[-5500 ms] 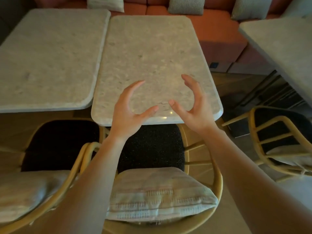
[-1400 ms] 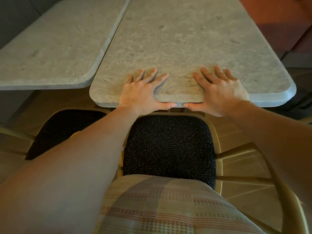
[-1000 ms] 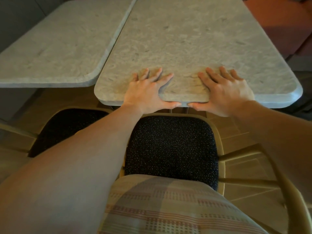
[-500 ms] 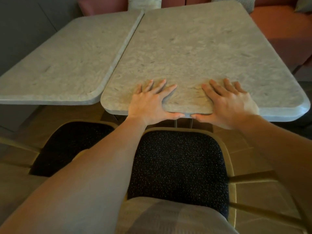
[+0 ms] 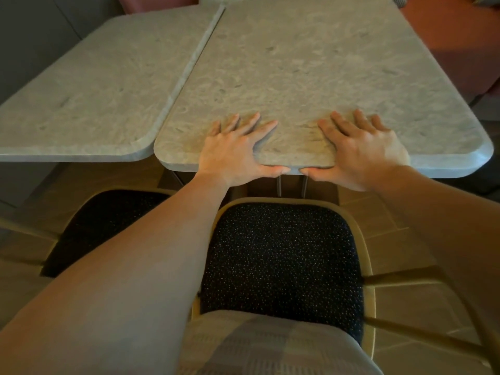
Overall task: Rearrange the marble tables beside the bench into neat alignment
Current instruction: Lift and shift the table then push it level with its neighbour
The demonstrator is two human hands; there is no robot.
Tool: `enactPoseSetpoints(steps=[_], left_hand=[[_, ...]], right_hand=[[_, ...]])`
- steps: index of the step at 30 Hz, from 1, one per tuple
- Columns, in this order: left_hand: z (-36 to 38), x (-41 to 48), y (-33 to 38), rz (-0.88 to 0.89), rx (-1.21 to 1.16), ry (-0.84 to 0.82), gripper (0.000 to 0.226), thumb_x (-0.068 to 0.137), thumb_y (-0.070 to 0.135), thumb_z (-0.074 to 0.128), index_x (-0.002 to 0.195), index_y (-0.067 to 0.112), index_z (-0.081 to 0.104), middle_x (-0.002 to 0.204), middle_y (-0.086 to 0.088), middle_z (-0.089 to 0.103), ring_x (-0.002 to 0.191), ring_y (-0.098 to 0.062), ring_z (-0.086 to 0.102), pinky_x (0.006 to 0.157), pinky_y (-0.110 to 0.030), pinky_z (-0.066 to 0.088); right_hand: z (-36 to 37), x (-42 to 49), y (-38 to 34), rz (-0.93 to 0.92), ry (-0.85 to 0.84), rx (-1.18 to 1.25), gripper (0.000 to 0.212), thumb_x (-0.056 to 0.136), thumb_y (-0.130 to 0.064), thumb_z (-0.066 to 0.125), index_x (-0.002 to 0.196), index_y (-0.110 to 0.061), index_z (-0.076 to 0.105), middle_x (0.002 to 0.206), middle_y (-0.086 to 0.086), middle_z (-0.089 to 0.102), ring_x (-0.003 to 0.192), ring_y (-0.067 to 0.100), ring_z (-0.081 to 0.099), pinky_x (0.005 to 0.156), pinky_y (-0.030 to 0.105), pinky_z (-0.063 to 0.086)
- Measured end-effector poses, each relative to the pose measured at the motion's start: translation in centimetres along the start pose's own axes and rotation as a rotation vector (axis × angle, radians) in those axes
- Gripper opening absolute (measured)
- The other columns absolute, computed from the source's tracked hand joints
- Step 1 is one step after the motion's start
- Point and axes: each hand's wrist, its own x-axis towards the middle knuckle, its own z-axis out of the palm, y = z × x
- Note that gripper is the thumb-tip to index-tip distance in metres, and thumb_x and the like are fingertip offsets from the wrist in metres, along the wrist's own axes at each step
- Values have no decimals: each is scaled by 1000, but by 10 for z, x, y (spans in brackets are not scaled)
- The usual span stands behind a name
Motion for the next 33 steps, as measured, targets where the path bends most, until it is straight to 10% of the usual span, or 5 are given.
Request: enactPoseSetpoints(steps=[33], left_hand=[[0,3,0,-8,-1,9,119,53,114,7,158,60,7,176,12,19,161,-31,22,126,-58,19]], right_hand=[[-4,3,1,-4,-4,9,134,59,-107,-4,165,-27,20,173,6,28,158,42,23,128,60,20]])
